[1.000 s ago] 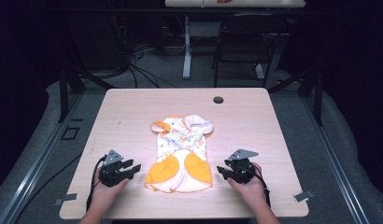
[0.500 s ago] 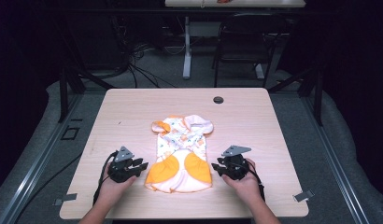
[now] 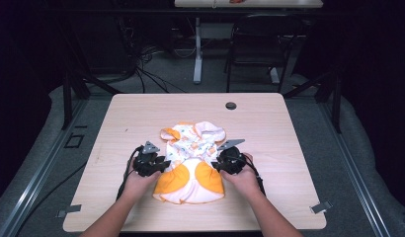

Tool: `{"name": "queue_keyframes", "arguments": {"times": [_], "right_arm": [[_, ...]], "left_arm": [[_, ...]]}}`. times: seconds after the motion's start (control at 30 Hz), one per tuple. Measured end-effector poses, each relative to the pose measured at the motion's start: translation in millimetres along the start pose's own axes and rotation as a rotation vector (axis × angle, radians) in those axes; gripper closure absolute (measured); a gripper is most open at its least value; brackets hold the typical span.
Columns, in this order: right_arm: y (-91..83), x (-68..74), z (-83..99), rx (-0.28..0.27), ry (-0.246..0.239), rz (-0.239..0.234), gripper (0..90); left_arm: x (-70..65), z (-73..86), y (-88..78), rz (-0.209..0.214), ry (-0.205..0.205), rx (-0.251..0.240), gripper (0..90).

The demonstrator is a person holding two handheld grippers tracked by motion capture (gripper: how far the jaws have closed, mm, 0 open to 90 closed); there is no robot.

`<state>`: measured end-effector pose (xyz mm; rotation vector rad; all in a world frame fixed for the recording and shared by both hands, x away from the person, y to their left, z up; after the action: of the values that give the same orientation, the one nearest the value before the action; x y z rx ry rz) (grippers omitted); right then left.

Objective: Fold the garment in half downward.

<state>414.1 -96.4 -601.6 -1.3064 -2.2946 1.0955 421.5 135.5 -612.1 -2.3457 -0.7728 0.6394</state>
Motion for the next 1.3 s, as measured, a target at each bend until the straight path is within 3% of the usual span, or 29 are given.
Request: {"name": "queue_keyframes", "arguments": {"times": [0.23,0.33,0.47,0.57,0.63,0.7,0.9,1.3], "right_arm": [[15.8,1.5,-14.8,0.026,-0.009,0.027,85.9],[23.3,3.6,-16.6,0.037,0.021,0.019,90.0],[31.0,4.0,-10.5,0.093,-0.006,0.039,90.0],[32.8,7.3,-7.8,0.107,-0.010,0.034,90.0],[31.1,6.9,-6.7,0.125,-0.038,0.038,90.0],[31.3,9.2,-6.2,0.111,-0.029,0.027,90.0],[22.4,14.8,1.8,0.123,-0.067,-0.005,90.0],[1.1,28.4,22.3,0.128,-0.117,-0.069,90.0]], "left_arm": [[1.1,-6.9,14.3,-0.018,0.006,0.025,84.5],[2.1,-4.5,20.9,-0.023,0.013,0.050,89.5],[2.6,-3.6,24.3,-0.010,0.004,0.046,90.0],[3.3,-2.6,23.4,-0.003,0.008,0.051,90.0],[2.3,-1.2,21.8,-0.001,0.024,0.061,90.0],[1.4,0.0,20.8,0.002,0.032,0.068,90.0],[-5.9,7.5,15.1,0.028,0.050,0.084,90.0],[-31.4,27.3,3.6,0.086,0.077,0.098,90.0]]}}
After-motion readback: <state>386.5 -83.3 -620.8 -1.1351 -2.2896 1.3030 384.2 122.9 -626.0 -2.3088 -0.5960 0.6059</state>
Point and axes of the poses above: each handheld gripper's, and its own axes: y roughly forward along the jaws, z roughly out of its underside, x roughly to its left, the point moved 7 cm from there along y, roughly forward along the jaws, and after that the axes turned 13 degrees about z, right-handed, at the moved point
